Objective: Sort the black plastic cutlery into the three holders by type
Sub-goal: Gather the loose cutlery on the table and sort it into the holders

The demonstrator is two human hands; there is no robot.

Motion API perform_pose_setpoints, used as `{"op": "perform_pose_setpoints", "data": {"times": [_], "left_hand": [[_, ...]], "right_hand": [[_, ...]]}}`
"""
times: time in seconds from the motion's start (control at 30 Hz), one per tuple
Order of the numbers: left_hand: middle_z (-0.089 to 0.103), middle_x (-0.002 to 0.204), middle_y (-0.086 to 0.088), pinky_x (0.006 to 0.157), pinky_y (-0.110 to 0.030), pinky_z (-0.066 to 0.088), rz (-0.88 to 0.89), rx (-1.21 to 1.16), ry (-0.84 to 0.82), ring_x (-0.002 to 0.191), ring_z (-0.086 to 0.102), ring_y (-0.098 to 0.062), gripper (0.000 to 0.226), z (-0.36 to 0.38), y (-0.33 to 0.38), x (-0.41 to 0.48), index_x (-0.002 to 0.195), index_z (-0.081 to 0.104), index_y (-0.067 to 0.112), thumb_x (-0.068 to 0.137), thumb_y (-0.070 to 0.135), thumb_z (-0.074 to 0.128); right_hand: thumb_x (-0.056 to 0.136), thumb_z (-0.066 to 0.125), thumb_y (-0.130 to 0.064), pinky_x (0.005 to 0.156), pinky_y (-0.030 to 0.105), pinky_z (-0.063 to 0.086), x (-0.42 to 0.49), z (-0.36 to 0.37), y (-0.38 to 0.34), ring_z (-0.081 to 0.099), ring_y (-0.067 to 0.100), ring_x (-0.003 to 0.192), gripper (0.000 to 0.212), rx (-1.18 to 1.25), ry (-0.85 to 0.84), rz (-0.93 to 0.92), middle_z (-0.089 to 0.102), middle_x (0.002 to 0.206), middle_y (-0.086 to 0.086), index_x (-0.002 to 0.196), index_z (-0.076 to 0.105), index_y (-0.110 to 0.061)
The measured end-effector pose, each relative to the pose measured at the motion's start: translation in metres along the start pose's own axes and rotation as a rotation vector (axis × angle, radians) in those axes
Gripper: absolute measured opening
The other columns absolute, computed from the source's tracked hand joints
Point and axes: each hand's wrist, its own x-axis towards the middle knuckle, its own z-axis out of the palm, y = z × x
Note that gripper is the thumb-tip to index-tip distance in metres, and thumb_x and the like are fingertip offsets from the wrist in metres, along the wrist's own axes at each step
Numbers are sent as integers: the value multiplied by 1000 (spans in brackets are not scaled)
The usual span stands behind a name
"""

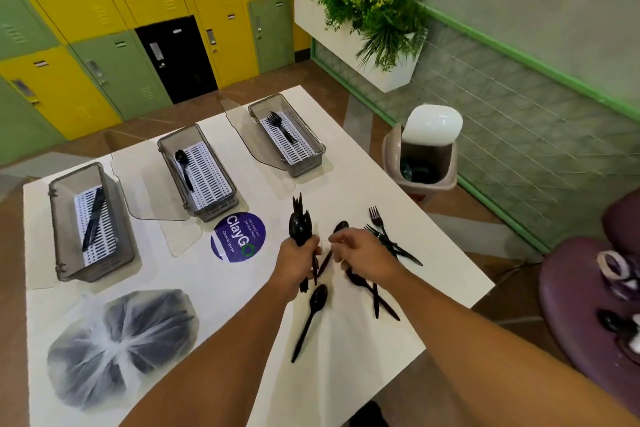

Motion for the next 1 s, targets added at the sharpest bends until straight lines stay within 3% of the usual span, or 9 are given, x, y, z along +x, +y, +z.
{"op": "perform_pose_setpoints", "data": {"times": [0.07, 0.13, 0.2, 0.27, 0.43, 0.6, 0.87, 1.0], "left_hand": [[60, 68, -7, 44, -27, 39, 18, 27, -21, 52, 50, -17, 16, 5, -1, -1, 86, 55, 10, 100, 17, 54], [57, 65, -7, 44, -26, 40, 31, 47, -49, 50, 50, -16, 15, 9, -2, -2, 87, 52, 9, 100, 15, 54], [54, 59, -5, 43, -26, 37, 24, 61, -75, 46, 47, -14, 17, 9, -4, -2, 86, 51, 8, 101, 16, 55], [52, 56, -3, 42, -26, 35, 16, 75, -96, 44, 45, -13, 19, 10, -6, 0, 84, 51, 8, 101, 16, 55], [53, 61, -4, 44, -27, 37, 8, 68, -104, 46, 48, -14, 16, 11, -5, 6, 87, 53, 7, 101, 13, 53], [52, 63, -6, 44, -28, 37, 15, 82, -76, 46, 47, -15, 15, 12, -4, 9, 88, 51, 6, 102, 12, 53], [54, 68, -6, 47, -28, 38, -5, 60, -21, 48, 48, -14, 10, 6, -4, 10, 92, 53, 8, 101, 14, 54], [55, 66, -4, 46, -28, 39, -3, 54, -8, 49, 49, -14, 10, 3, -6, 10, 93, 53, 8, 101, 14, 54]], "right_hand": [[94, 63, -22, 78, 34, 56, 2, -19, 11, 62, 14, 75, 14, -120, 101, 6, 63, 77, -7, 106, 69, -20], [92, 65, -22, 72, 26, 48, 5, -37, 21, 62, 14, 81, 10, -249, 187, 20, 62, 79, -9, 101, 70, -20], [91, 66, -23, 74, 25, 43, 8, -49, 32, 63, 18, 92, 12, -392, 252, 56, 65, 91, -4, 102, 69, -20], [90, 67, -28, 82, 30, 48, 14, -59, 41, 62, 23, 102, 22, -480, 298, 121, 64, 106, 2, 110, 66, -19], [84, 70, -47, 92, 44, 50, 24, -67, 49, 50, 28, 115, 51, -613, 226, 284, 52, 122, 5, 122, 54, -18], [78, 72, -55, 92, 45, 48, 40, -61, 44, 49, 30, 113, 57, -672, 177, 310, 50, 118, 5, 115, 51, -17], [88, 60, -18, 91, 45, 49, 60, -48, 37, 55, 33, 109, 29, -726, 174, 208, 55, 117, 10, 115, 48, -14], [90, 56, -11, 90, 43, 50, 70, -47, 38, 56, 32, 106, 19, -738, 164, 176, 57, 114, 12, 108, 49, -12]]}}
